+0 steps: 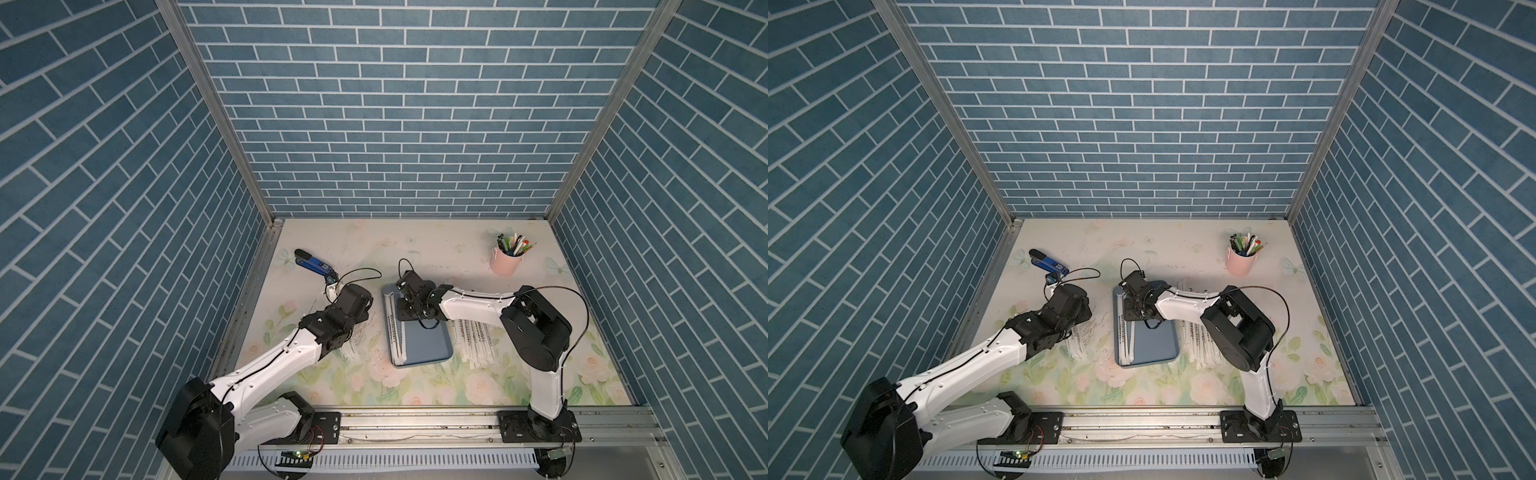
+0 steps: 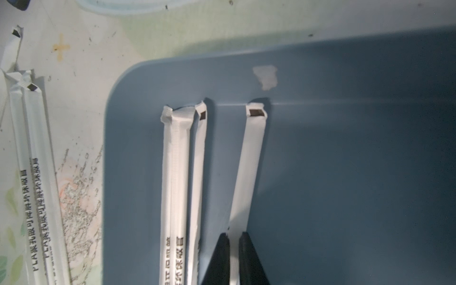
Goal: Put the straws into the storage box
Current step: Adjust the straw in the storage box.
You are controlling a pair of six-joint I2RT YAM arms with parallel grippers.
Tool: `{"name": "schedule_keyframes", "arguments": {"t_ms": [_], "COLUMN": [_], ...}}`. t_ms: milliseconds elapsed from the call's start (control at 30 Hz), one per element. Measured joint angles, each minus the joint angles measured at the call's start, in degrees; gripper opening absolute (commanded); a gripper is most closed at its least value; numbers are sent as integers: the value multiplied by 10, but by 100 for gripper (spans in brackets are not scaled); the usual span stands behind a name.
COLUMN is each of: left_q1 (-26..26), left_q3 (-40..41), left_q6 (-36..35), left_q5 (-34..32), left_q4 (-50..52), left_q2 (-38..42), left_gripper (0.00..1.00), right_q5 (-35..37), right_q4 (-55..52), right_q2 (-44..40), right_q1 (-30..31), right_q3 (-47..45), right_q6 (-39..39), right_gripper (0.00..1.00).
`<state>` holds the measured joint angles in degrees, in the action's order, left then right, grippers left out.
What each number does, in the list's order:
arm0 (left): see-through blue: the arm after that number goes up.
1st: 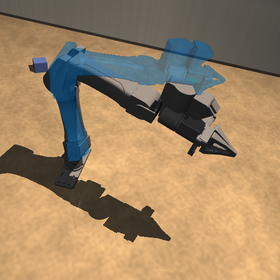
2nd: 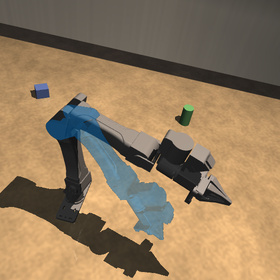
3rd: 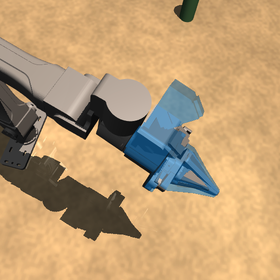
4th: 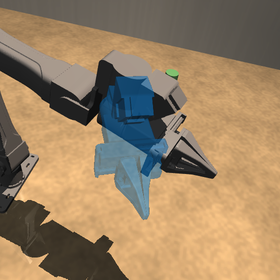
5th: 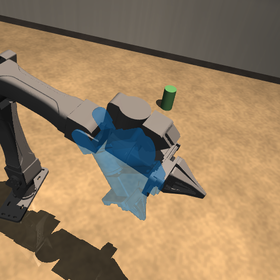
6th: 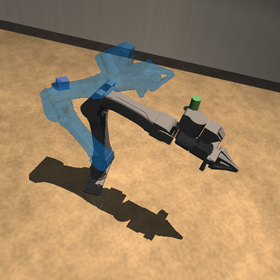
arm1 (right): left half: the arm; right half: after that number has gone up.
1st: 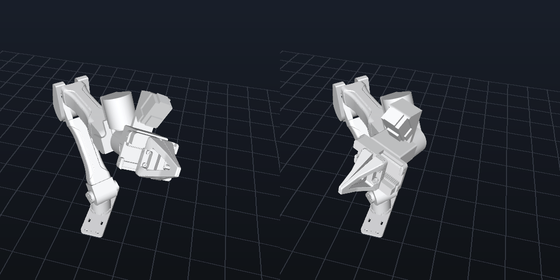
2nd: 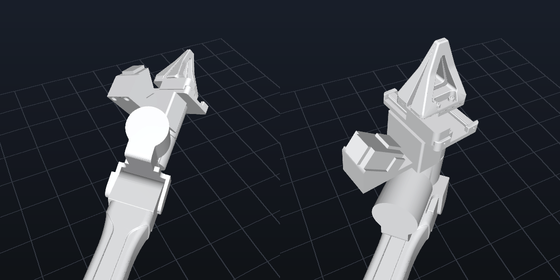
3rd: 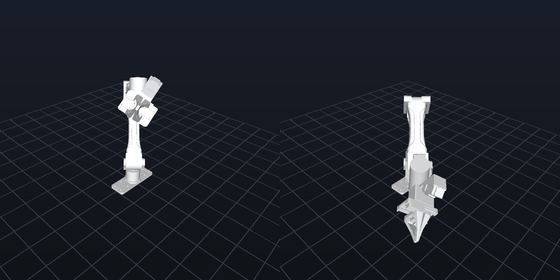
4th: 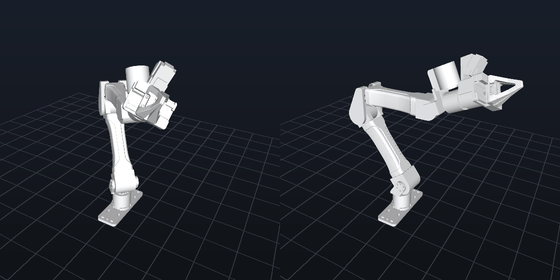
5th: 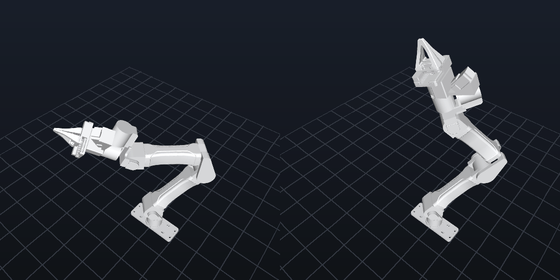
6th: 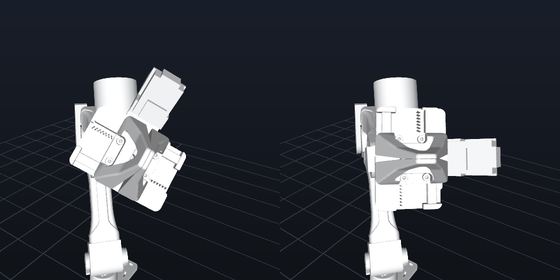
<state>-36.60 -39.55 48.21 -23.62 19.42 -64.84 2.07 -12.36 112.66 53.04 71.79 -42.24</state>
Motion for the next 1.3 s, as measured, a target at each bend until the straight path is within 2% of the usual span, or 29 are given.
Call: {"name": "schedule_keyframes", "arguments": {"t_ms": [700, 933, 1300], "left_q1": [0, 0, 0], "left_q3": [1, 1, 1], "left_q6": [0, 0, 0], "left_q5": [15, 18, 36], "left_q4": [-5, -8, -24], "left_q2": [-4, -4, -26], "left_gripper": [58, 58, 57], "right_q5": [-33, -38, -45], "right_q4": [14, 17, 21], "right_q2": [1, 0, -36], "right_q1": [2, 2, 2], "right_q3": [2, 2, -64], "right_q6": [-15, -26, -30], "right_gripper": [12, 14, 11]}}
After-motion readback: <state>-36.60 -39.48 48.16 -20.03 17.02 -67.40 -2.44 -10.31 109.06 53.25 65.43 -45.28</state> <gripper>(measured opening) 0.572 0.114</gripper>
